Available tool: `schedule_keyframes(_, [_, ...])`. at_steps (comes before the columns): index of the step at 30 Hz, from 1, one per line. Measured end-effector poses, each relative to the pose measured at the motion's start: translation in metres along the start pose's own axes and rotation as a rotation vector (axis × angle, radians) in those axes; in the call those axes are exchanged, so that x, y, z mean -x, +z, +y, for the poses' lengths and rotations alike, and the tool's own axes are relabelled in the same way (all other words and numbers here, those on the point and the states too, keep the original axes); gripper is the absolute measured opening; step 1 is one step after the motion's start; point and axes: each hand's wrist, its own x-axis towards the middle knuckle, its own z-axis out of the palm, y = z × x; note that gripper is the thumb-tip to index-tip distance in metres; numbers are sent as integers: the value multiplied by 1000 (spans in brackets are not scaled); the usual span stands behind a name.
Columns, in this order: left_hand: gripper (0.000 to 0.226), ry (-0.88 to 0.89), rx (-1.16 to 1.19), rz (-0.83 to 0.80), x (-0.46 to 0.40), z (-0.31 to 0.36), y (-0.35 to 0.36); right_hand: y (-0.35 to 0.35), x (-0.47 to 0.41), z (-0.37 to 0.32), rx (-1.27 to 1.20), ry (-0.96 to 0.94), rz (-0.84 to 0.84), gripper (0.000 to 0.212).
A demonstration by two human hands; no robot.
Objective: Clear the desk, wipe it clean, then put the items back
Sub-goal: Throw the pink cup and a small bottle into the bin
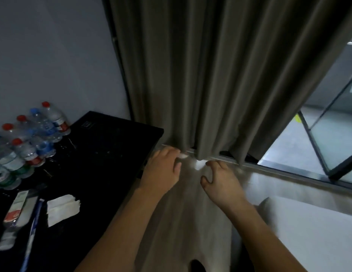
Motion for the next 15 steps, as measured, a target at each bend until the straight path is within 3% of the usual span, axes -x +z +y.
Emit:
schedule_keyframes(5, [43,-265,-60,54,-16,-44,-8,11,-83,-26,-54,-220,-158,42])
schedule_keyframes(8, [45,-440,-106,84,-14,-70,-26,26,-120,-62,-68,-383,-227,48])
schedule_keyframes(15, [45,-788,-211,223,52,-134,-76,89,-127,-182,-125,-700,-429,52])
